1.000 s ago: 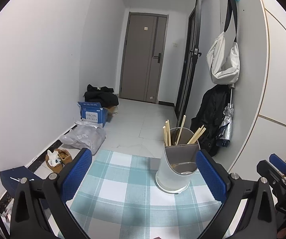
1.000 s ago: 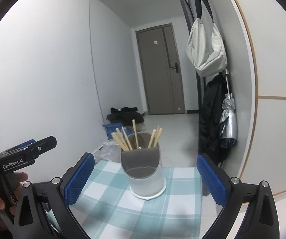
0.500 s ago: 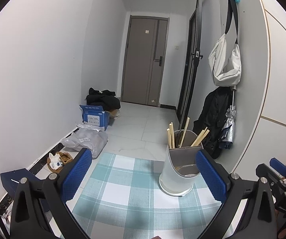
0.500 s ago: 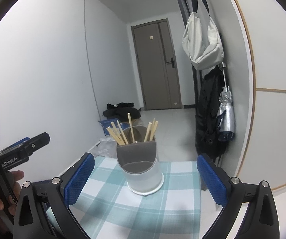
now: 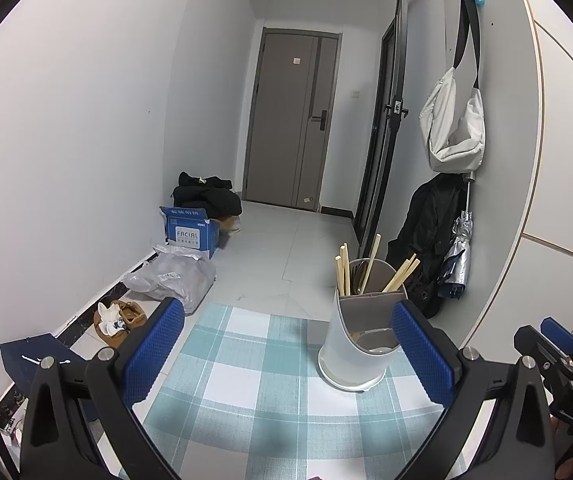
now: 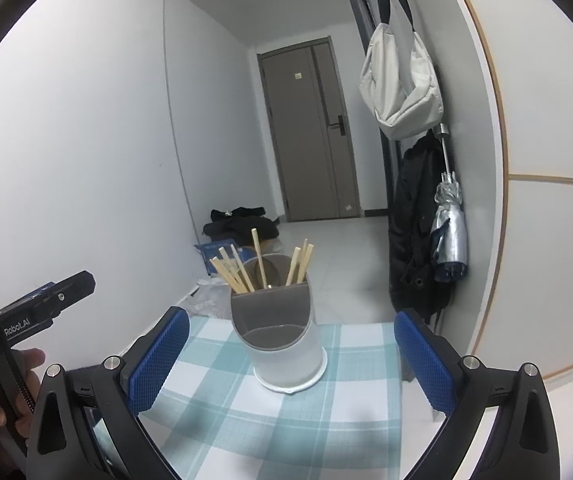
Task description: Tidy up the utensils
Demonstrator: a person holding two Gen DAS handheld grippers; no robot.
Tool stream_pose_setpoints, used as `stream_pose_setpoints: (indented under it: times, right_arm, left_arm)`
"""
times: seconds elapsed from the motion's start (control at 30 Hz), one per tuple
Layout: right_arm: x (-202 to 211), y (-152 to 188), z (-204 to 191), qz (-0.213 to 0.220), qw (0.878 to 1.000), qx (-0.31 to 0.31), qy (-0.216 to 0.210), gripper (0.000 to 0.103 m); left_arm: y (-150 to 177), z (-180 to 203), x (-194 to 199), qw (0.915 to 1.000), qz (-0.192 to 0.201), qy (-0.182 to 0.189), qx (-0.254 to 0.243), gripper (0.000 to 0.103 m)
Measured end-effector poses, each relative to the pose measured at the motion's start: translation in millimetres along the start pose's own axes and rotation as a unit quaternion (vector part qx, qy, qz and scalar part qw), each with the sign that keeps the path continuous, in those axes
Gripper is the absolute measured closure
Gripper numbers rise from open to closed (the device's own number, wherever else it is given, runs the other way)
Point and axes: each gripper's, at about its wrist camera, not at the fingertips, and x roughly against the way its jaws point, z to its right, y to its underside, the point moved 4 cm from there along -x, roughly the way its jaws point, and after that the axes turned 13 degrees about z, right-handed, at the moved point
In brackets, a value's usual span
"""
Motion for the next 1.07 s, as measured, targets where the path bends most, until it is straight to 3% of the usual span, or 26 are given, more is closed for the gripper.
stream_pose_setpoints:
  times: [1.07]
  right_arm:
    - [-1.6, 4.4, 2.2, -0.010, 1.000, -0.001, 0.007, 0.000]
  left_arm:
    - [3.0, 8.6, -0.4, 0.9998, -0.013, 0.013, -0.002, 0.001]
